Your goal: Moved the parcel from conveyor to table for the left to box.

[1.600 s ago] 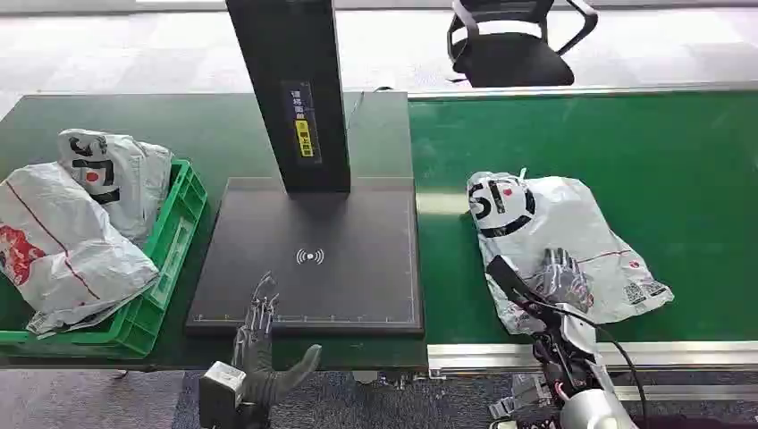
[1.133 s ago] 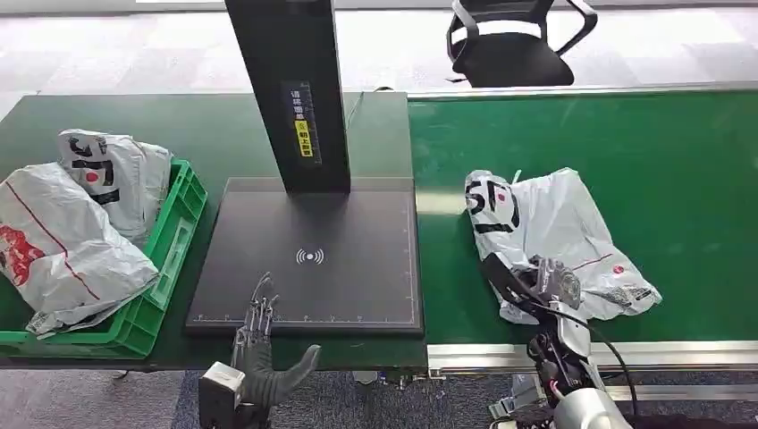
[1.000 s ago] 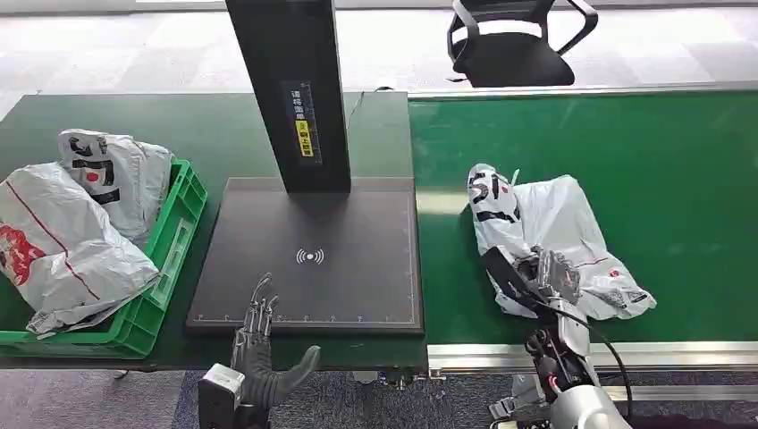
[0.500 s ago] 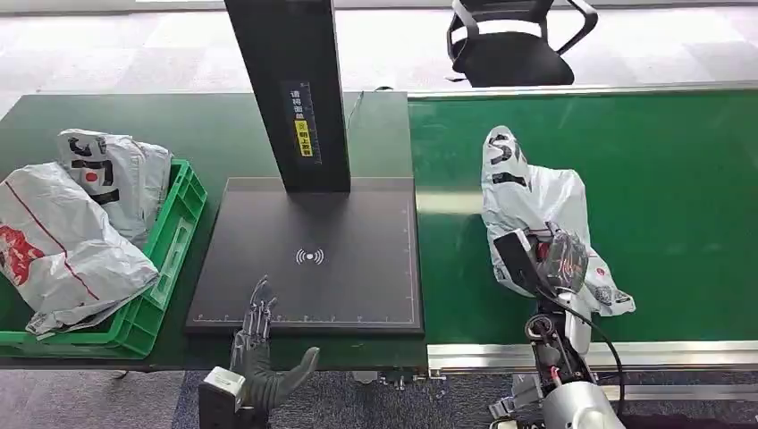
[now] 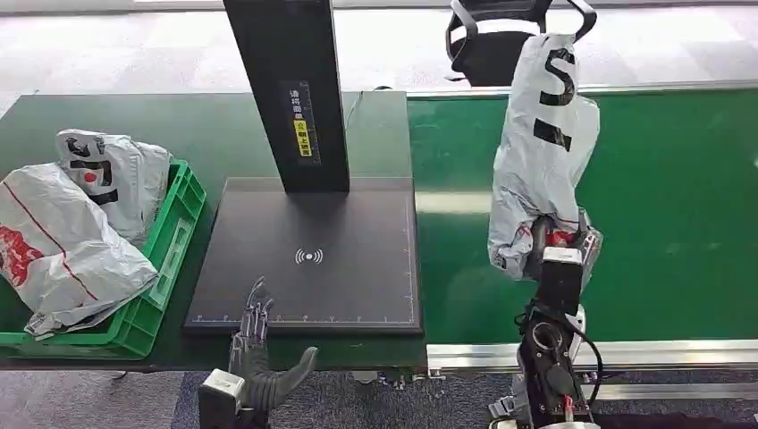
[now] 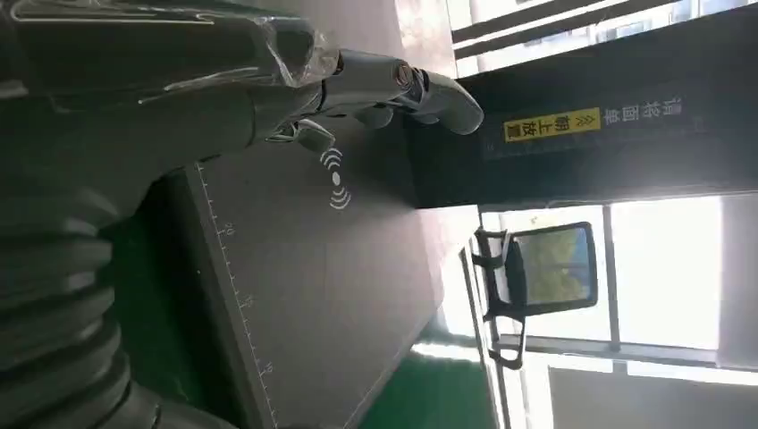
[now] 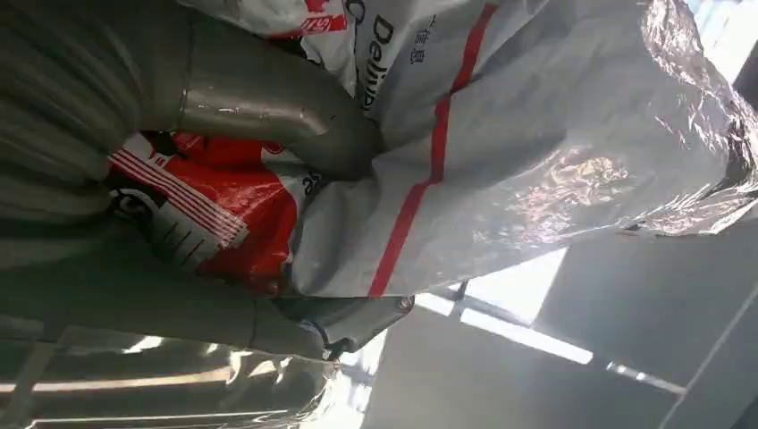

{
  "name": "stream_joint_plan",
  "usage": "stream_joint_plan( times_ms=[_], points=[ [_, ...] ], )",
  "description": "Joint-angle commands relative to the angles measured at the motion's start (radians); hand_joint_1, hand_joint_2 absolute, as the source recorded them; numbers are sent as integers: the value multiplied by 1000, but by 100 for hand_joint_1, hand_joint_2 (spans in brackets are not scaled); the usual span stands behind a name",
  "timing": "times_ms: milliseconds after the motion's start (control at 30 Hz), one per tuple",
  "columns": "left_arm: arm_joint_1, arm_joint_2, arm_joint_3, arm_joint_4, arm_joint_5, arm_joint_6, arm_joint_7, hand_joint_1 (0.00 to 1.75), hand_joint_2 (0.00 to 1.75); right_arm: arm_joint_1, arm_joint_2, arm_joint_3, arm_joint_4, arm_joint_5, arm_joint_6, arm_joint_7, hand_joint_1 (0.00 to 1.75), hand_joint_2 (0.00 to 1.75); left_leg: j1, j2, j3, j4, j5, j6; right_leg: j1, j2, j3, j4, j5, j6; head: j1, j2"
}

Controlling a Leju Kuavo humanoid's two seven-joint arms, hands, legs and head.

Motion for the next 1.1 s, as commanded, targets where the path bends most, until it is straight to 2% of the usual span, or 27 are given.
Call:
stream_joint_plan(
  times_ms=[33,100,133,367,533,767,900,933,967,1100],
  points=[
    [-23,-20,-24,88,5,-8,-10,0,175,45,-46,331,-177,-13,83,1,175,175,0,-1,2,-2,0,3,1,-1,2,-2,0,-4,0,0],
    [-36,-21,-15,92,3,-12,-11,0,175,24,-63,393,-145,-29,209,1,175,175,-1,-3,2,-2,0,3,0,-2,2,-2,0,-4,0,0],
    [-37,-21,-12,87,2,-14,-11,0,175,18,-57,408,-136,-23,237,1,175,175,-1,-3,2,-1,0,3,0,-2,2,-2,0,-3,0,0],
    [-25,-32,-1,64,-10,-31,-1,0,175,-32,-35,438,26,10,369,1,175,175,0,-3,2,-1,0,2,0,-2,3,-2,0,-2,0,0],
    [-31,-32,6,67,-13,-37,-1,0,175,-129,-14,508,261,122,502,1,175,175,0,0,3,-2,0,3,1,1,3,-2,1,-3,0,0],
    [-5,-39,17,22,-24,-47,8,0,175,-213,30,497,464,229,489,7,175,175,-1,-1,3,-2,1,4,0,0,3,-2,1,-4,0,0],
    [10,-45,26,6,-29,-47,15,0,175,-241,48,467,517,264,470,31,175,175,0,-1,2,-1,0,3,0,-1,3,-1,0,-3,0,0],
    [19,-47,27,-3,-31,-47,17,0,175,-244,54,447,522,264,446,50,117,175,0,-1,2,-1,0,3,0,0,2,-1,0,-3,0,0],
    [22,-48,27,-6,-31,-46,17,0,175,-243,56,437,521,262,435,56,0,175,0,-1,2,0,0,2,0,0,2,0,0,-2,0,0],
    [32,-51,31,-7,-35,-42,22,0,175,-224,58,369,492,234,404,69,0,175,-1,-2,1,0,0,2,0,-1,2,0,0,-2,0,0]
  ],
)
